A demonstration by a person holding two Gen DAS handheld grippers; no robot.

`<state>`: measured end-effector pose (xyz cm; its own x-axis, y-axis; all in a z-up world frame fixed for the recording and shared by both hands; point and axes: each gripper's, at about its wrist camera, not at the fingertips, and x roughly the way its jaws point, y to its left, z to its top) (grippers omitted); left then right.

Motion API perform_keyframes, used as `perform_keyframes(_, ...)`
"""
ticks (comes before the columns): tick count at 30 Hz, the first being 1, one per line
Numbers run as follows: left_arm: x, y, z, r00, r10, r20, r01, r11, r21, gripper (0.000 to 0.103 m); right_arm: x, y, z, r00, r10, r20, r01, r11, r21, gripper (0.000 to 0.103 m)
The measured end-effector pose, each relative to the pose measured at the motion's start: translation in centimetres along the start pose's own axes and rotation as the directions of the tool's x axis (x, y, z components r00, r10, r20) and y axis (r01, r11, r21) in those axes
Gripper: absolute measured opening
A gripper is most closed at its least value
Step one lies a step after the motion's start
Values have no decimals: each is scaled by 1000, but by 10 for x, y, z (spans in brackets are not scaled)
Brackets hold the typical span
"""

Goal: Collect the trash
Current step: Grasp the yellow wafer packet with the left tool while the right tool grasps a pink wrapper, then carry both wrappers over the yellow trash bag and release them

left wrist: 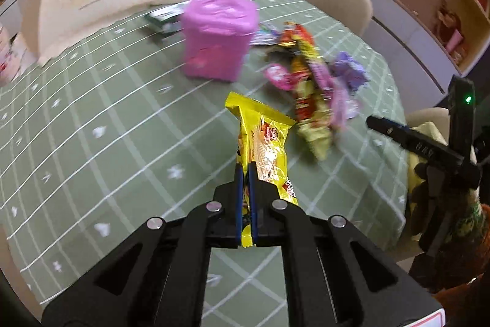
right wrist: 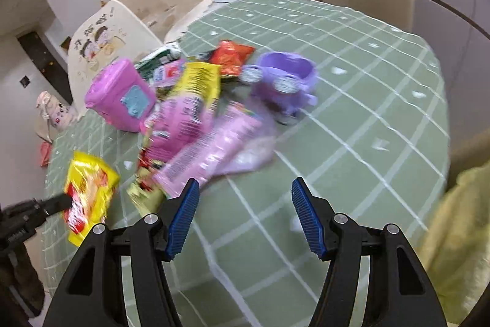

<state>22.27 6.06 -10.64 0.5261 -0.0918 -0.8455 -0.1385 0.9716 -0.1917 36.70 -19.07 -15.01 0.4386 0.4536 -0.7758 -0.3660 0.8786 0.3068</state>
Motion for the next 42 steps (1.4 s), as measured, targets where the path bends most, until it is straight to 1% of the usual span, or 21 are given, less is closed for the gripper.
perform_keyframes(3,3,22,-8,1000,4,-15,-5,999,-48,4,14,13,9,1000,21,6,-21,1000,22,59)
perform_keyframes(7,3,42,-13,1000,-12,-14,11,996,-91,6,37,19,21,999,-53,-7,53,998,37,59)
perform_keyframes(8,3,47,-14,1000,-20,-12,18,995,-102,8,45,22,24,998,-66,-20,67,997,32,59)
perform_keyframes(10,2,50,-15,1000,-30,-7,29,993,-115,16,53,25,27,997,-63,-35,64,998,25,59)
perform_keyframes(13,1,58,-16,1000,-30,-1,30,991,-131,22,58,31,27,995,-93,-41,94,995,14,60)
perform_keyframes(16,4,63,-15,1000,-20,-8,18,990,-141,24,62,39,26,988,-147,-44,147,989,-15,60)
perform_keyframes(19,5,63,-13,1000,-19,-11,17,991,-132,25,66,43,29,983,-166,-75,162,985,-60,61)
perform_keyframes(20,5,63,-13,1000,-19,-11,18,991,-129,25,65,40,31,985,-153,-80,151,988,-38,53)
perform_keyframes(21,5,62,-13,1000,-23,-11,21,992,-123,26,63,37,32,986,-147,-72,147,989,-14,32)
perform_keyframes(22,5,62,-14,1000,-25,-11,24,992,-121,28,59,35,32,988,-142,-55,142,990,-2,23)
perform_keyframes(23,5,62,-14,1000,-29,-10,28,992,-119,29,56,35,32,989,-141,-45,141,990,-4,18)
perform_keyframes(24,5,62,-14,999,-33,-7,32,992,-120,30,50,36,33,989,-146,-26,146,989,-14,16)
perform_keyframes(25,5,62,-14,999,-37,-5,37,992,-120,31,46,38,33,988,-153,-15,153,988,-23,11)
perform_keyframes(26,5,62,-14,999,-39,-2,39,992,-119,31,40,39,32,987,-159,-6,159,987,-30,9)
perform_keyframes(30,10,61,-12,999,-52,-1,52,990,-130,32,12,42,27,991,-133,20,134,991,-25,7)
perform_keyframes(33,18,58,-9,999,-54,-1,53,989,-140,32,-11,44,21,992,-124,38,125,992,-22,7)
perform_keyframes(36,25,54,-5,998,-56,-8,54,986,-158,32,-29,44,12,993,-116,35,117,993,-20,7)
perform_keyframes(39,32,45,0,999,-35,-29,31,990,-138,31,-44,44,2,991,-129,41,130,991,-40,7)
perform_keyframes(40,33,43,1,999,-29,-35,24,991,-134,17,-49,44,-1,991,-130,44,132,990,-45,7)
perform_keyframes(41,36,39,3,999,-18,-48,12,991,-131,9,-55,43,-4,991,-129,47,131,990,-51,7)
perform_keyframes(42,38,37,4,998,-20,-56,13,991,-130,7,-59,42,-6,990,-132,48,135,989,-60,7)
